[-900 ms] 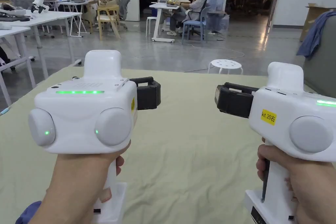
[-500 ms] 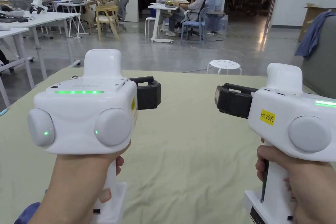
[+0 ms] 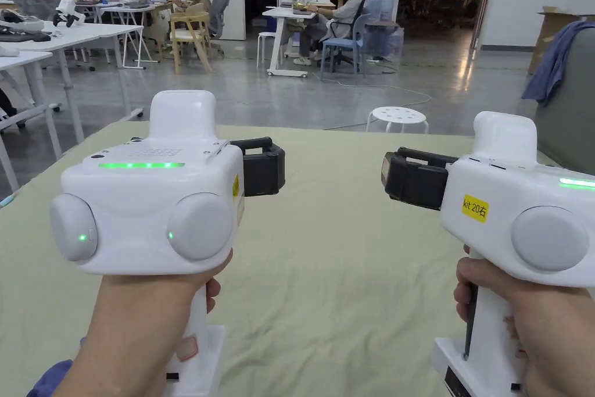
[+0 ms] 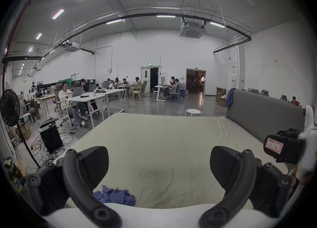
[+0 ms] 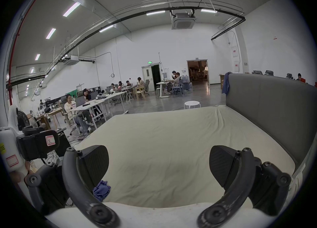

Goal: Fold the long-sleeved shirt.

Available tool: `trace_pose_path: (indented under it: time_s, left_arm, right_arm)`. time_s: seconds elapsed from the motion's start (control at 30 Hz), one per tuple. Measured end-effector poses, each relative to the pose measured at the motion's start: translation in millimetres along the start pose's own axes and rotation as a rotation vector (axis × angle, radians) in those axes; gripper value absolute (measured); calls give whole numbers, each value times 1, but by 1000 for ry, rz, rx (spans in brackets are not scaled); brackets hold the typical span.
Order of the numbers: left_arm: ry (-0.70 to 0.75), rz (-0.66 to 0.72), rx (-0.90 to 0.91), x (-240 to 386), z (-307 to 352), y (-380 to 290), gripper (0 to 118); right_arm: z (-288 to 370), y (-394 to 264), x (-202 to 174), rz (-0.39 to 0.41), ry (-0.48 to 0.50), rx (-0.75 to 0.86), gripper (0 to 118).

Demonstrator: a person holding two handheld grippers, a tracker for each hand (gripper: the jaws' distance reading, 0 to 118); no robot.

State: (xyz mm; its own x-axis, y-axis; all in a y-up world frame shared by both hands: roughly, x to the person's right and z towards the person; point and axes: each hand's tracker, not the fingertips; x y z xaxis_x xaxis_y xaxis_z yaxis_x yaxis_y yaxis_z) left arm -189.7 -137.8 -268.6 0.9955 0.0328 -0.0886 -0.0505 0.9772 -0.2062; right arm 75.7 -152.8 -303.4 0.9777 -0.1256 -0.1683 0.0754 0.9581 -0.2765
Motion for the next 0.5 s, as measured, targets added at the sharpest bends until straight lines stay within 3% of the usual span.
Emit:
trace_pose_path:
  time_s: [0.5]
  left_arm:
    - [-4, 15, -6, -1, 1, -3, 116]
  right_arm:
    - [2, 0, 1, -3, -5, 0, 116]
